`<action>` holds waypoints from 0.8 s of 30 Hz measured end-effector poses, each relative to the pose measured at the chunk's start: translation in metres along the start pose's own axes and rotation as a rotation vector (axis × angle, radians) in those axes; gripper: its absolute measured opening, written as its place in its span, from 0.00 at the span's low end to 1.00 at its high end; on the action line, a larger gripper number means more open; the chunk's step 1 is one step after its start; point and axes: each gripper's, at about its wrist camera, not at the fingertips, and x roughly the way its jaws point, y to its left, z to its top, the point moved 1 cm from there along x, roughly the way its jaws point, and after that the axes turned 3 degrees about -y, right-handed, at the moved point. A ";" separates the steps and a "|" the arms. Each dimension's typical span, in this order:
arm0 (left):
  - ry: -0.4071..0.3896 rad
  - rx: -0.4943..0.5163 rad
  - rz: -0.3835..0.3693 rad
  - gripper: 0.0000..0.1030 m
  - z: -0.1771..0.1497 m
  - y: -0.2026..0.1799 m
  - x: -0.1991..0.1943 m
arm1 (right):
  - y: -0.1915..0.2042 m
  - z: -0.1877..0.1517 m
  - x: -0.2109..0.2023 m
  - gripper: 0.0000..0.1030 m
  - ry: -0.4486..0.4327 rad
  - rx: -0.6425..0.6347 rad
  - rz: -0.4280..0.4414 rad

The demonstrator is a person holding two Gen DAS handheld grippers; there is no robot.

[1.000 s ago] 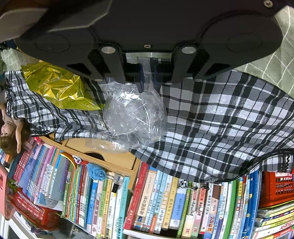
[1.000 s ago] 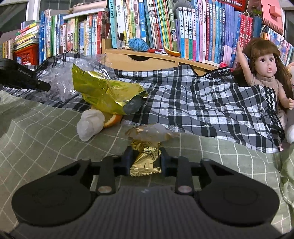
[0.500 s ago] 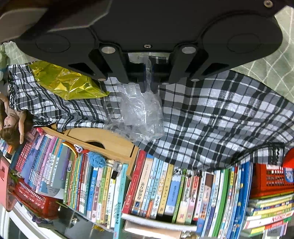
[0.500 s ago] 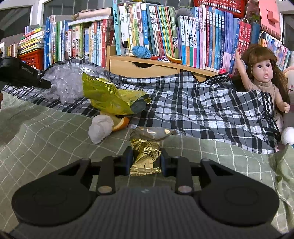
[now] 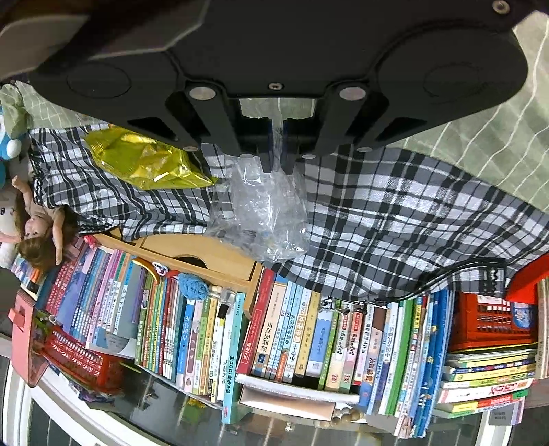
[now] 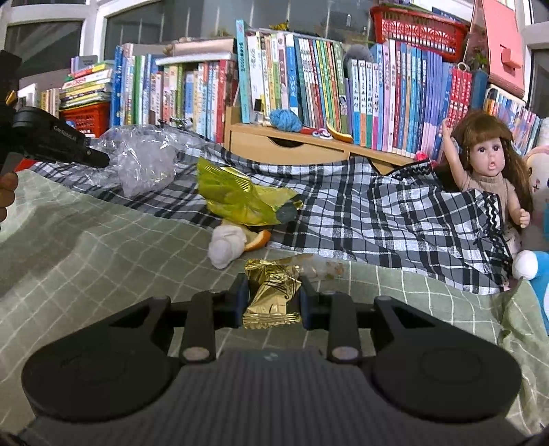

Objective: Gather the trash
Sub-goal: 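Lift the plastic bag with the left gripper while the right lifts the gold wrapper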

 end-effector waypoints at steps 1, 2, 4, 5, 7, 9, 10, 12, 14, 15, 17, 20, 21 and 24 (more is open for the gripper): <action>0.000 0.003 -0.003 0.04 0.000 0.000 -0.006 | 0.002 0.000 -0.005 0.35 -0.006 -0.005 0.002; -0.003 0.008 -0.006 0.04 -0.001 -0.001 -0.012 | 0.003 0.001 -0.010 0.35 -0.013 -0.010 0.007; -0.014 0.017 -0.013 0.04 -0.001 -0.002 -0.026 | 0.008 0.002 -0.021 0.35 -0.026 -0.021 0.015; -0.019 0.017 -0.017 0.04 -0.002 -0.002 -0.032 | 0.010 0.002 -0.027 0.35 -0.033 -0.026 0.021; -0.032 0.008 -0.026 0.04 -0.004 -0.002 -0.047 | 0.016 0.002 -0.039 0.35 -0.048 -0.032 0.041; -0.039 -0.010 -0.040 0.04 -0.008 -0.001 -0.062 | 0.025 0.001 -0.052 0.35 -0.059 -0.047 0.067; -0.039 -0.019 -0.048 0.04 -0.011 0.000 -0.069 | 0.030 0.000 -0.059 0.35 -0.066 -0.058 0.080; -0.038 -0.024 -0.059 0.04 -0.018 0.001 -0.083 | 0.041 -0.002 -0.072 0.35 -0.079 -0.080 0.111; -0.040 -0.016 -0.067 0.04 -0.024 0.000 -0.097 | 0.052 -0.004 -0.084 0.35 -0.088 -0.101 0.130; -0.040 -0.011 -0.075 0.04 -0.028 -0.001 -0.104 | 0.058 -0.005 -0.090 0.35 -0.094 -0.114 0.139; -0.038 -0.006 -0.089 0.05 -0.035 -0.002 -0.117 | 0.066 -0.006 -0.100 0.35 -0.101 -0.130 0.154; -0.037 -0.004 -0.108 0.05 -0.045 -0.003 -0.137 | 0.078 -0.009 -0.113 0.36 -0.107 -0.146 0.179; -0.034 -0.001 -0.111 0.05 -0.049 -0.003 -0.144 | 0.081 -0.011 -0.117 0.36 -0.106 -0.152 0.186; -0.028 -0.001 -0.102 0.05 -0.055 -0.002 -0.158 | 0.087 -0.014 -0.125 0.36 -0.104 -0.157 0.197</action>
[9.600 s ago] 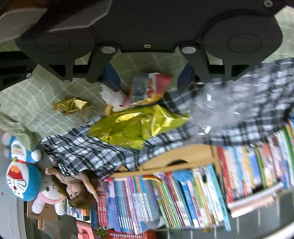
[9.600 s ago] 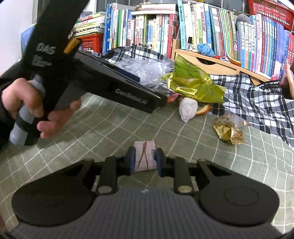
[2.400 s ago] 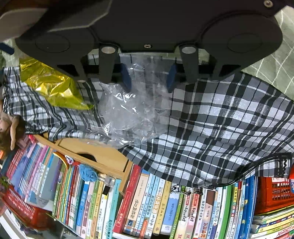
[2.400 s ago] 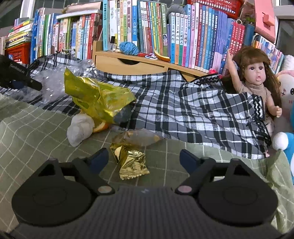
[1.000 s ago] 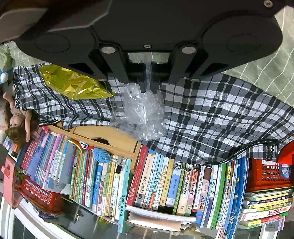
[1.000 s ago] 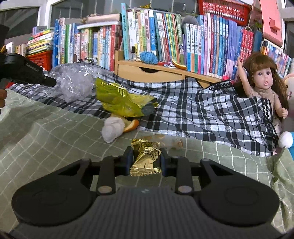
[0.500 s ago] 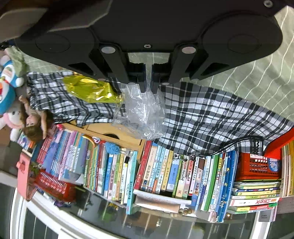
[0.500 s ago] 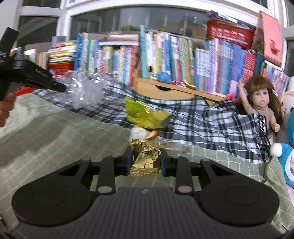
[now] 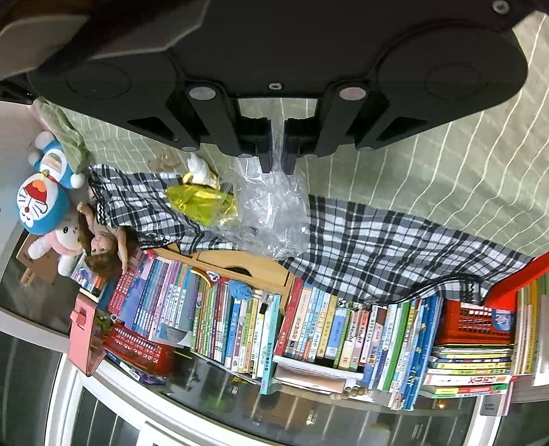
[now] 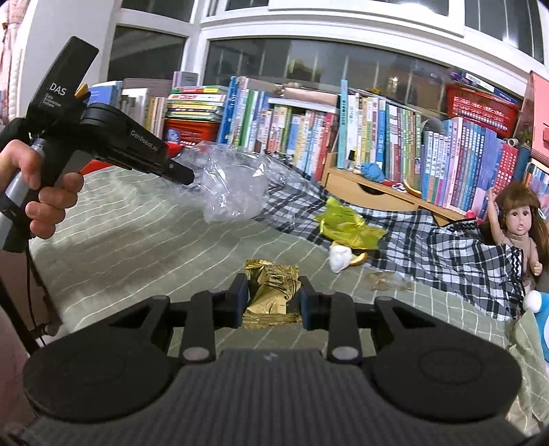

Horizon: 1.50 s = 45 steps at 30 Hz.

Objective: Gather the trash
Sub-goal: 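Lift the plastic bag with the left gripper while the right lifts the gold wrapper, then carry the plastic bag and gold wrapper over the bed edge toward the black bin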

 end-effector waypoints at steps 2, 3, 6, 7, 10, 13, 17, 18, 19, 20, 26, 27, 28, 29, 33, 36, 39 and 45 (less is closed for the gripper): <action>-0.001 -0.008 0.001 0.05 -0.002 0.002 -0.011 | 0.004 -0.001 -0.006 0.36 -0.007 0.003 0.005; -0.002 -0.012 0.002 0.06 -0.002 0.002 -0.016 | 0.006 0.000 -0.010 0.36 -0.011 0.005 0.008; -0.005 -0.021 0.003 0.06 -0.005 0.005 -0.031 | 0.013 -0.002 -0.018 0.37 -0.014 0.000 0.014; -0.008 -0.024 0.003 0.06 -0.006 0.006 -0.038 | 0.015 -0.002 -0.021 0.37 -0.013 -0.003 0.017; -0.019 -0.025 0.001 0.06 -0.010 0.008 -0.056 | 0.023 -0.002 -0.031 0.37 -0.024 -0.008 0.031; -0.027 -0.014 -0.003 0.06 -0.016 0.006 -0.075 | 0.031 -0.003 -0.040 0.38 -0.034 -0.002 0.043; -0.046 -0.012 -0.026 0.05 -0.024 0.002 -0.104 | 0.043 -0.006 -0.052 0.37 -0.037 -0.010 0.058; -0.052 -0.012 -0.030 0.05 -0.026 0.002 -0.111 | 0.046 -0.006 -0.055 0.38 -0.038 -0.010 0.064; -0.058 -0.010 -0.035 0.05 -0.028 0.001 -0.119 | 0.049 -0.007 -0.058 0.38 -0.038 -0.010 0.073; -0.062 -0.011 -0.038 0.05 -0.030 0.000 -0.127 | 0.053 -0.008 -0.061 0.38 -0.037 -0.010 0.082; -0.073 -0.007 -0.036 0.05 -0.051 -0.001 -0.168 | 0.074 -0.018 -0.077 0.38 -0.031 -0.015 0.116; -0.069 -0.012 -0.036 0.05 -0.055 0.000 -0.173 | 0.077 -0.020 -0.080 0.38 -0.030 -0.010 0.123; -0.061 -0.018 -0.035 0.05 -0.061 0.002 -0.177 | 0.079 -0.022 -0.081 0.38 -0.027 -0.005 0.130; -0.050 -0.025 -0.032 0.05 -0.067 0.003 -0.181 | 0.082 -0.025 -0.084 0.38 -0.025 -0.001 0.134; -0.017 -0.037 -0.026 0.06 -0.092 0.008 -0.199 | 0.091 -0.036 -0.094 0.38 -0.013 -0.004 0.147; 0.001 -0.059 -0.031 0.06 -0.110 0.013 -0.213 | 0.098 -0.043 -0.102 0.38 -0.004 -0.011 0.154; 0.013 -0.068 -0.016 0.06 -0.129 0.017 -0.230 | 0.103 -0.050 -0.108 0.38 -0.001 -0.009 0.164; 0.038 -0.078 0.005 0.06 -0.161 0.020 -0.253 | 0.117 -0.074 -0.109 0.38 0.029 0.011 0.209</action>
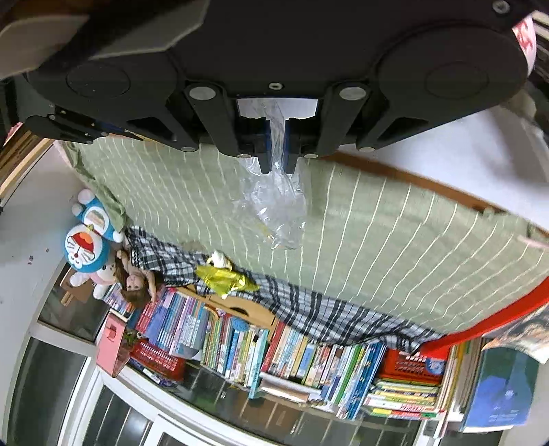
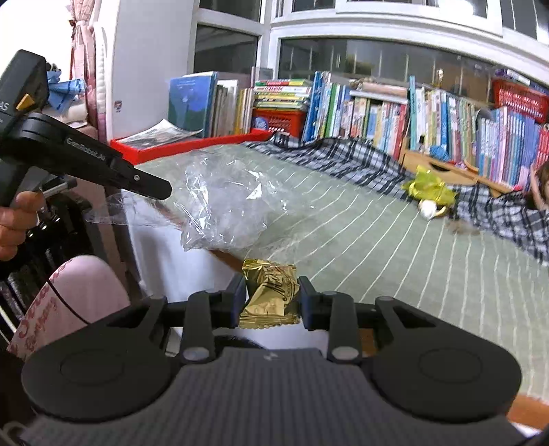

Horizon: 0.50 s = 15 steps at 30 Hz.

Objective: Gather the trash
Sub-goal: 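Carry the plastic bag and gold wrapper over the bed edge toward the black bin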

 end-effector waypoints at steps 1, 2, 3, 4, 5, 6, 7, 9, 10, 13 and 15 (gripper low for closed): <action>0.008 -0.001 0.005 0.06 -0.005 0.001 -0.002 | 0.002 -0.004 0.002 0.38 0.007 0.003 0.006; 0.017 -0.001 0.008 0.06 -0.010 0.001 -0.003 | 0.003 -0.007 0.005 0.38 0.012 0.005 0.011; 0.026 0.001 0.012 0.06 -0.015 0.001 -0.003 | 0.005 -0.011 0.007 0.38 0.020 0.006 0.017; 0.036 0.004 0.016 0.06 -0.019 0.000 -0.004 | 0.006 -0.014 0.009 0.38 0.026 0.009 0.021; 0.043 0.005 0.019 0.06 -0.023 0.000 -0.004 | 0.007 -0.017 0.011 0.38 0.032 0.013 0.026; 0.051 0.006 0.022 0.06 -0.026 -0.001 -0.004 | 0.007 -0.020 0.013 0.38 0.039 0.018 0.033; 0.058 0.005 0.023 0.06 -0.030 -0.001 -0.004 | 0.008 -0.023 0.015 0.38 0.044 0.021 0.036; 0.079 0.004 0.021 0.06 -0.037 0.000 -0.003 | 0.008 -0.028 0.019 0.38 0.060 0.024 0.038; 0.089 0.001 0.021 0.06 -0.041 0.001 -0.001 | 0.009 -0.030 0.021 0.38 0.067 0.027 0.038; 0.131 -0.018 0.014 0.06 -0.051 0.005 0.004 | 0.006 -0.038 0.027 0.38 0.095 0.041 0.038; 0.158 -0.022 0.016 0.06 -0.058 0.007 0.007 | 0.003 -0.043 0.031 0.38 0.112 0.048 0.037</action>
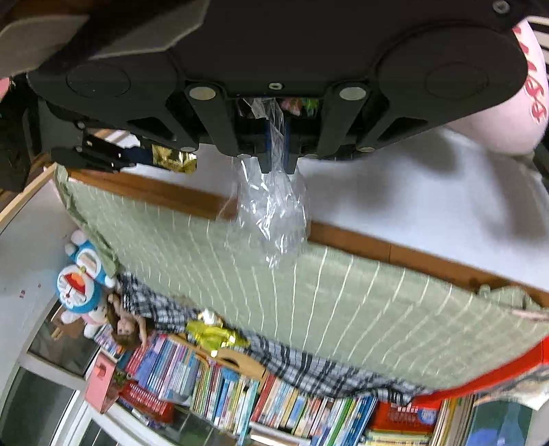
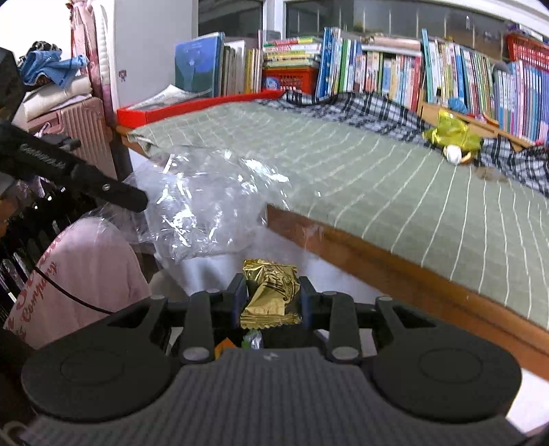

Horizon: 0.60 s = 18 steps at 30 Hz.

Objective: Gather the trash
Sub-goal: 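Carry the plastic bag and gold wrapper over the bed edge toward the black bin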

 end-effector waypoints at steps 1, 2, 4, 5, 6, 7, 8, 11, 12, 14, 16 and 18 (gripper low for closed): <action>0.017 0.005 -0.002 0.06 -0.004 0.000 0.002 | -0.002 -0.002 0.003 0.38 0.009 0.005 0.000; 0.035 0.010 -0.003 0.06 -0.008 0.000 0.005 | -0.003 -0.004 0.006 0.38 0.018 0.013 0.001; 0.068 0.012 0.001 0.06 -0.017 0.001 0.011 | -0.005 -0.008 0.011 0.38 0.035 0.025 0.005; 0.084 0.009 0.002 0.06 -0.022 0.002 0.013 | -0.005 -0.010 0.013 0.38 0.042 0.026 0.008; 0.100 0.000 0.004 0.06 -0.026 0.004 0.016 | -0.005 -0.012 0.014 0.38 0.049 0.026 0.011; 0.114 -0.007 0.002 0.06 -0.030 0.006 0.017 | -0.004 -0.015 0.016 0.38 0.057 0.028 0.015; 0.124 -0.009 0.002 0.06 -0.034 0.007 0.019 | -0.005 -0.016 0.018 0.38 0.063 0.030 0.019; 0.145 -0.016 0.018 0.06 -0.039 0.015 0.023 | -0.006 -0.020 0.025 0.38 0.083 0.038 0.024; 0.152 -0.031 0.025 0.06 -0.039 0.019 0.025 | -0.006 -0.021 0.027 0.38 0.089 0.042 0.025; 0.159 -0.048 0.033 0.06 -0.039 0.023 0.028 | -0.006 -0.024 0.031 0.38 0.101 0.046 0.028; 0.167 -0.048 0.042 0.07 -0.040 0.027 0.029 | -0.006 -0.026 0.035 0.38 0.113 0.046 0.029; 0.176 -0.046 0.045 0.08 -0.040 0.028 0.032 | -0.007 -0.028 0.039 0.38 0.124 0.048 0.029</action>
